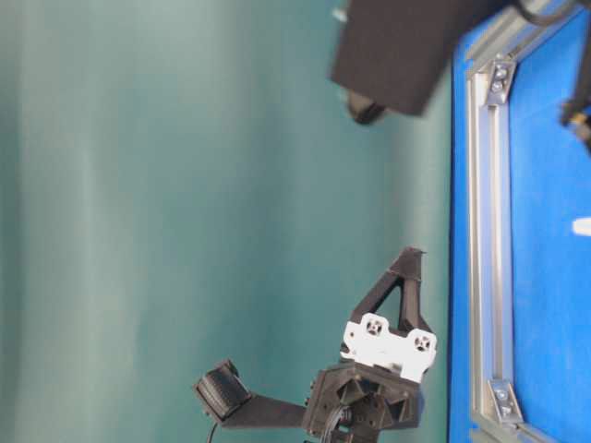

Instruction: Insert the wire through the string loop located in the center.

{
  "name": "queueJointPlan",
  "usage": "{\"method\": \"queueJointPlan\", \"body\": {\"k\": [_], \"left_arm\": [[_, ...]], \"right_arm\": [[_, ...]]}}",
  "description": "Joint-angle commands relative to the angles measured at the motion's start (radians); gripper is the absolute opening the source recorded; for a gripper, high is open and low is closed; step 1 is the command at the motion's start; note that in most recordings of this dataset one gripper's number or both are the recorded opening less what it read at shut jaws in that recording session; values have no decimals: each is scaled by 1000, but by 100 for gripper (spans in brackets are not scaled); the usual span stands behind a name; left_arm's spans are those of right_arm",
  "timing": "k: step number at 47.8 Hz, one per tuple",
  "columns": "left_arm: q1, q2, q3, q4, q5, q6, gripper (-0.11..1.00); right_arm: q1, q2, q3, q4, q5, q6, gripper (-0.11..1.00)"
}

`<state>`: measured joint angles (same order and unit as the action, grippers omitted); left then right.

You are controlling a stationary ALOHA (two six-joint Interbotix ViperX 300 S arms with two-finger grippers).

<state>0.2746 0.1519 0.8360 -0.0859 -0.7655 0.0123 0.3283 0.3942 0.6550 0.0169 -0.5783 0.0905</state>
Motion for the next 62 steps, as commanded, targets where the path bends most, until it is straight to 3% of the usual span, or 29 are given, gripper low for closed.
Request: {"method": "queueJointPlan", "body": {"k": [1,11,16,28,35,52,62], "left_arm": [[3,-31,-6,3,-6,2,0],[3,-32,-6,3,-5,2,0],[3,-32,-6,3,-5,2,0],[3,-31,-11,3,-6,2,0],[3,-31,-11,3,-6,2,0],[3,-32,-12,3,-6,2,0],[3,-32,-12,3,-6,2,0]], "right_arm": [[3,-8,-21,14,-5,-3,77],[2,-8,-17,21,-5,-3,76],[2,-12,-11,54,-3,-2,68],[3,-28,18,75,-12,-3,18],[3,-29,18,75,-9,-3,-2],[2,-52,18,75,5,-3,-2],[2,-129,12,72,83,-9,-2]]}}
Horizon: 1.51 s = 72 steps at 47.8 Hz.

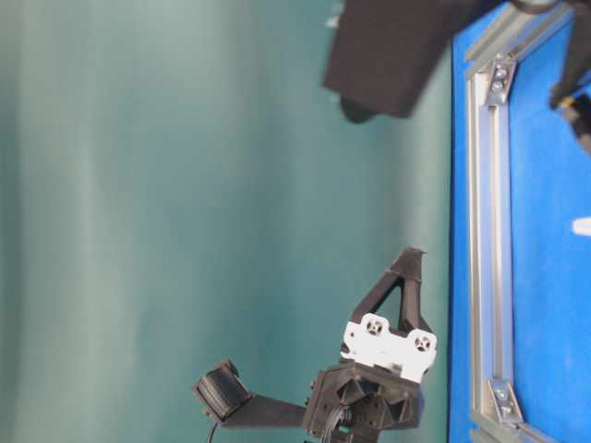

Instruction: Insert the wire through the string loop located in the center.

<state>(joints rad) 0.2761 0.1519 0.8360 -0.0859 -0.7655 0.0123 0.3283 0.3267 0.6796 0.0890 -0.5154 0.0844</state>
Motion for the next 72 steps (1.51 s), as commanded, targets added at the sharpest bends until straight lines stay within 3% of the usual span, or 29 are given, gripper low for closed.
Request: {"method": "queueJointPlan", "body": {"k": [1,13,72], "left_arm": [[2,-32,-12,3,-6,2,0],[2,-32,-15,3,-5,0,0],[2,-34,-17,3,-6,0,0]], "right_arm": [[3,-71,-12,-2,28,-5,-2],[2,-163,-15,-6,89,-20,-2],[3,-161,-12,-6,94,-20,-2]]}}
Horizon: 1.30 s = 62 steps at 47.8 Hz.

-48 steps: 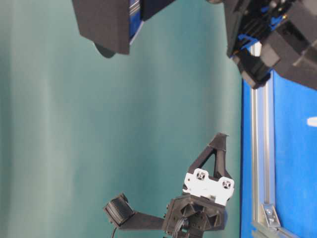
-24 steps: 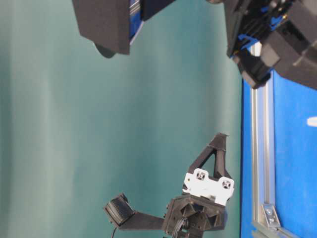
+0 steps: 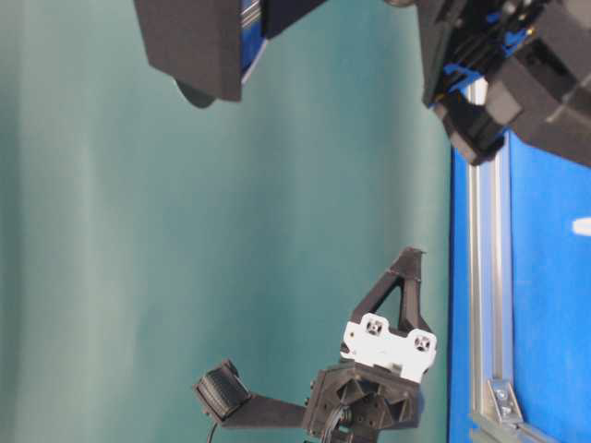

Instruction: Insert the wire through the string loop located in the center.

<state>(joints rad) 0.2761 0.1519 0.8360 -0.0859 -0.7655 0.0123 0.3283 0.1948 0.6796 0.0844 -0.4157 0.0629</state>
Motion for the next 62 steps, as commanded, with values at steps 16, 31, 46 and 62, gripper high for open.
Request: {"method": "queueJointPlan", "body": {"k": [16,31,46,62], "left_arm": [[2,-34,-18,3,-6,0,0],[3,-34,-18,3,-5,0,0],[2,-34,-18,3,-6,0,0],[2,-35,-15,3,-5,0,0]], "right_arm": [[3,-29,-11,-2,-6,2,-2],[3,-31,-11,-2,-6,2,-2],[3,-69,63,2,-12,2,-2],[5,-144,195,8,-18,8,-2]]}}
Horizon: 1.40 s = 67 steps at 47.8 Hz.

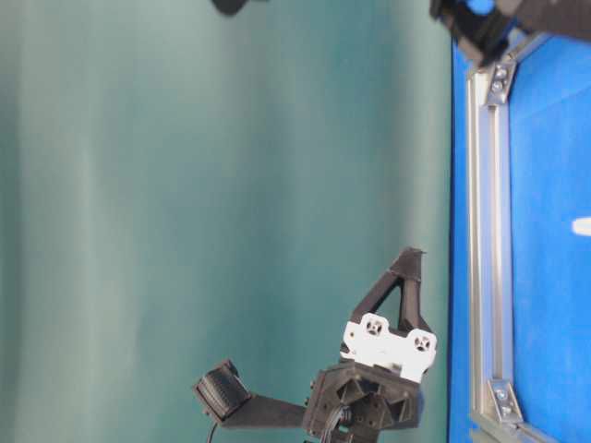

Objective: Insert the wire through the string loop located in the center.
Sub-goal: 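Move the right gripper left, bringing the USB plug to the white loop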

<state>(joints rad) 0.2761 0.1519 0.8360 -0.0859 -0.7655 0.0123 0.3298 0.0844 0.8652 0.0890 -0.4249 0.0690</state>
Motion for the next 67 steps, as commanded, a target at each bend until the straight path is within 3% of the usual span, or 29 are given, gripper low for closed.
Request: {"method": "queueJointPlan", "body": {"k": [1,18,43,67], "left_arm": [[2,-34,-15,3,-5,0,0],[2,-34,-15,3,-6,0,0],[-8,-35,-14,3,-5,-5,0],[-8,-34,-12,3,-6,-5,0]], "right_arm": [[2,-37,15,3,-9,2,-2],[-3,-57,48,3,-35,2,-2],[-133,-81,86,3,-72,-5,-2],[-167,-94,103,2,-98,-6,-2]]}}
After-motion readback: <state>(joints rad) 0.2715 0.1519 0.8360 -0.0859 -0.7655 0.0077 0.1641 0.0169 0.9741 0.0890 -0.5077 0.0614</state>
